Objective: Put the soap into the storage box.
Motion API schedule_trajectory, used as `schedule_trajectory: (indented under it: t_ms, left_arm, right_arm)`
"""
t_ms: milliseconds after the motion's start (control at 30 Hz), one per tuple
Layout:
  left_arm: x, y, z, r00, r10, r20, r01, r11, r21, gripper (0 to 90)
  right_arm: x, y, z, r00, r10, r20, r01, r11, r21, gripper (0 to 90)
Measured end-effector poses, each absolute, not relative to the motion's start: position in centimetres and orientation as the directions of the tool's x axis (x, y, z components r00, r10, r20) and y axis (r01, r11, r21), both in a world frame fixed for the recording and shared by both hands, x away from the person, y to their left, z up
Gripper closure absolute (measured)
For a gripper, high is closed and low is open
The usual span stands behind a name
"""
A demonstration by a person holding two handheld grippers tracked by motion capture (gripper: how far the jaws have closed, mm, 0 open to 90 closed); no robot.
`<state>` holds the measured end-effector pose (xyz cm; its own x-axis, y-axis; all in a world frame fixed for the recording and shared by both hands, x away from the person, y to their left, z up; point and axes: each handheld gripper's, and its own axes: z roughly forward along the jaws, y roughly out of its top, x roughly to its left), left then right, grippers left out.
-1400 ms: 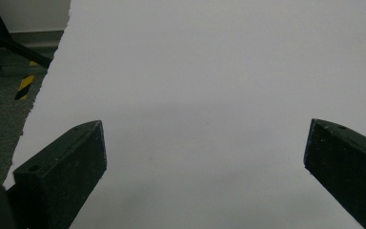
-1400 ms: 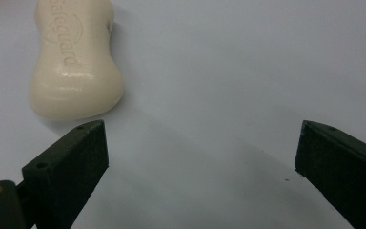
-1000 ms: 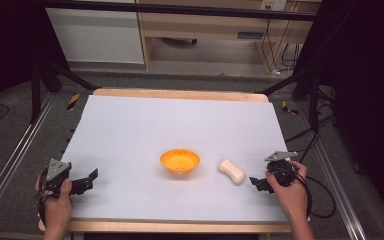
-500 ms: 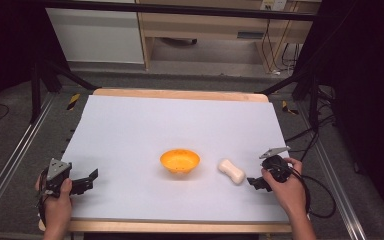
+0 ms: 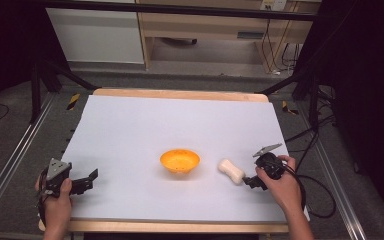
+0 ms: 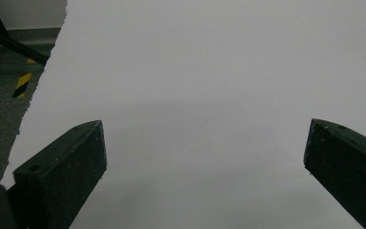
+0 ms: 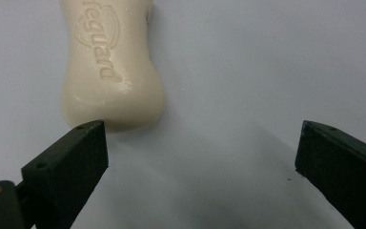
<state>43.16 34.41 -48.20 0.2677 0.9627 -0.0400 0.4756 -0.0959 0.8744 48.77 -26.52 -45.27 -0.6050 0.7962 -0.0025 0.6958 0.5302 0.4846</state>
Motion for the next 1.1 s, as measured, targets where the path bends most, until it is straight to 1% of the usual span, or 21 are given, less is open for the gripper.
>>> schedule_trajectory:
  t_ms: [567, 967, 1100]
  left_arm:
    - [43.2, 34.5, -48.2, 0.268, 0.962, -0.041, 0.476, -0.095, 0.874, 0.0]
    - [43.2, 34.5, -48.2, 0.268, 0.962, -0.044, 0.475, -0.092, 0.875, 0.0]
    - [43.2, 34.5, -48.2, 0.268, 0.963, -0.043, 0.476, -0.093, 0.875, 0.0]
  right_arm:
    - [49.5, -24.2, -44.4, -0.649, 0.761, -0.008, 0.668, 0.576, 0.471, 4.3]
    - [50.0, -22.3, -44.6, -0.649, 0.761, 0.013, 0.674, 0.567, 0.473, 5.0]
    - [50.3, -21.8, -44.6, -0.641, 0.767, 0.032, 0.684, 0.551, 0.477, 9.4]
